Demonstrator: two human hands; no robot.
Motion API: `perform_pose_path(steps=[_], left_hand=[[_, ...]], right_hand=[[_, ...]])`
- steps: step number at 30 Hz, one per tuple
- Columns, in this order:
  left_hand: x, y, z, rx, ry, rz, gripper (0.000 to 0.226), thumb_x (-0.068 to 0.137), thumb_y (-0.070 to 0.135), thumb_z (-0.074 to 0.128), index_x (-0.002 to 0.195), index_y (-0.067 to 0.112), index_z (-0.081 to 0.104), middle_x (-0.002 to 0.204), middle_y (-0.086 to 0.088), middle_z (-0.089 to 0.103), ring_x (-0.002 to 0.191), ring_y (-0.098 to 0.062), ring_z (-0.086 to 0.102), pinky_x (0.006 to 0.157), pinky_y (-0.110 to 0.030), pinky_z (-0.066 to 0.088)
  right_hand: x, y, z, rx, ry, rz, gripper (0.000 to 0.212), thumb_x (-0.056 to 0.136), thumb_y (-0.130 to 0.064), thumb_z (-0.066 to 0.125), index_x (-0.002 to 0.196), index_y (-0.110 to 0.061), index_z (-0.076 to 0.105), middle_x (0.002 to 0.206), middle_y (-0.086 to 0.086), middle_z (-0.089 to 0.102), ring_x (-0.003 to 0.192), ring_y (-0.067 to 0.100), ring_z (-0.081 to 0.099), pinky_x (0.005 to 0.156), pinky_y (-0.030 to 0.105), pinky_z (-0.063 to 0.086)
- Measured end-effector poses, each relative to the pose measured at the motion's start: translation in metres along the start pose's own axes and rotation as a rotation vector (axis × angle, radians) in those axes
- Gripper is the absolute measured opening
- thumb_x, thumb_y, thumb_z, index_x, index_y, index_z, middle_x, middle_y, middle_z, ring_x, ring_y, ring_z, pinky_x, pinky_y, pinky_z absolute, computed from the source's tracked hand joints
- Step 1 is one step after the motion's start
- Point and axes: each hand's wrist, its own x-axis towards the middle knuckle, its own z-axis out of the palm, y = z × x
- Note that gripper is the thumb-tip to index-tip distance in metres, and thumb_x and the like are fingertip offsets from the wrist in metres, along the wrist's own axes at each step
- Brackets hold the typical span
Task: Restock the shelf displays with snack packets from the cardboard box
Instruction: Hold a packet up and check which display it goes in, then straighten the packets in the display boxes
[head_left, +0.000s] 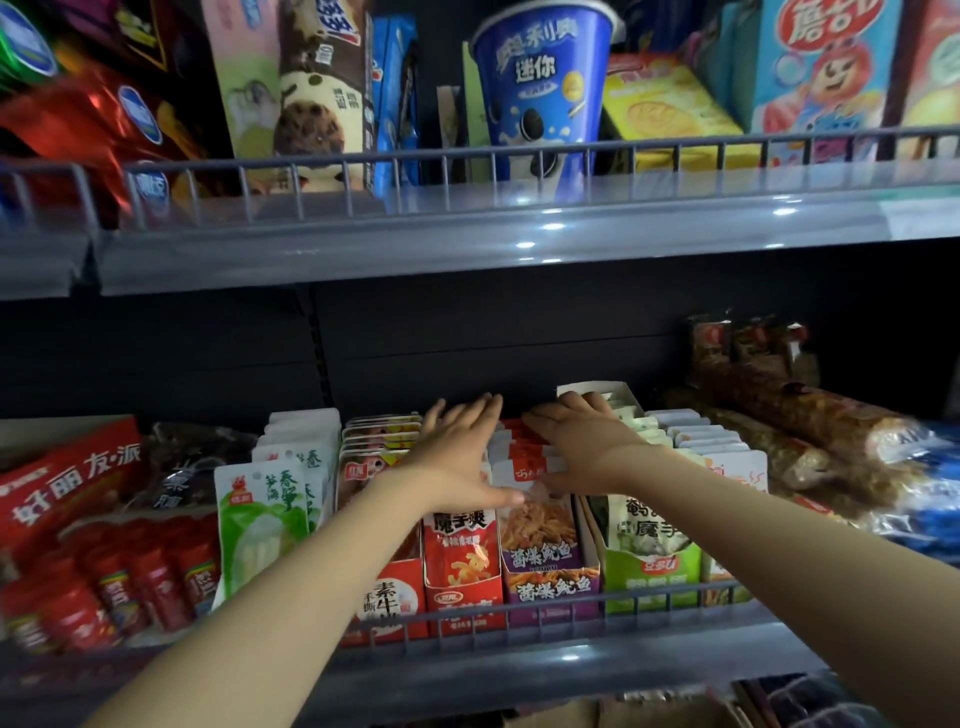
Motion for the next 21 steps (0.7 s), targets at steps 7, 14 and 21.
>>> perform_pose_path(steps=[7,14,21], left_hand=[[-0.05,-0.034,-0.005,-0.044,-0.235,-0.143,0.122,0.069,0.064,0.068,0.149,0.027,-0.016,0.155,0.007,-0.023,0.143,-0.014,-0.019,0.109,-0.034,-0.016],[-0.04,-0.034,0.006,-0.047,-0.117,-0.187,0.103,0.061,0.059,0.077,0.144,0.028,0.025,0.15,0.008,0.007,0.141,-0.025,0.005,0.115,-0.044,0.012],[-0.029,-0.032,0.01,0.044,-0.074,-0.148,0.093,0.056,0.057,0.081,0.131,0.024,0.035,0.14,0.001,0.029,0.133,-0.021,0.019,0.109,-0.038,0.016]], right_hand=[[-0.004,-0.035,-0.007,0.235,-0.064,-0.081,0.07,0.087,-0.059,0.049,0.148,-0.034,0.024,0.155,-0.007,0.024,0.142,0.02,0.012,0.115,0.042,0.006],[0.012,-0.054,0.016,0.296,-0.062,0.021,0.094,0.064,-0.061,0.074,0.142,-0.031,0.032,0.145,-0.006,0.023,0.135,0.021,0.017,0.114,0.04,0.014],[0.022,-0.067,0.01,0.435,-0.26,0.105,0.101,0.063,-0.04,0.084,0.143,-0.022,0.024,0.142,0.005,0.037,0.128,0.027,0.038,0.101,0.038,0.041]])
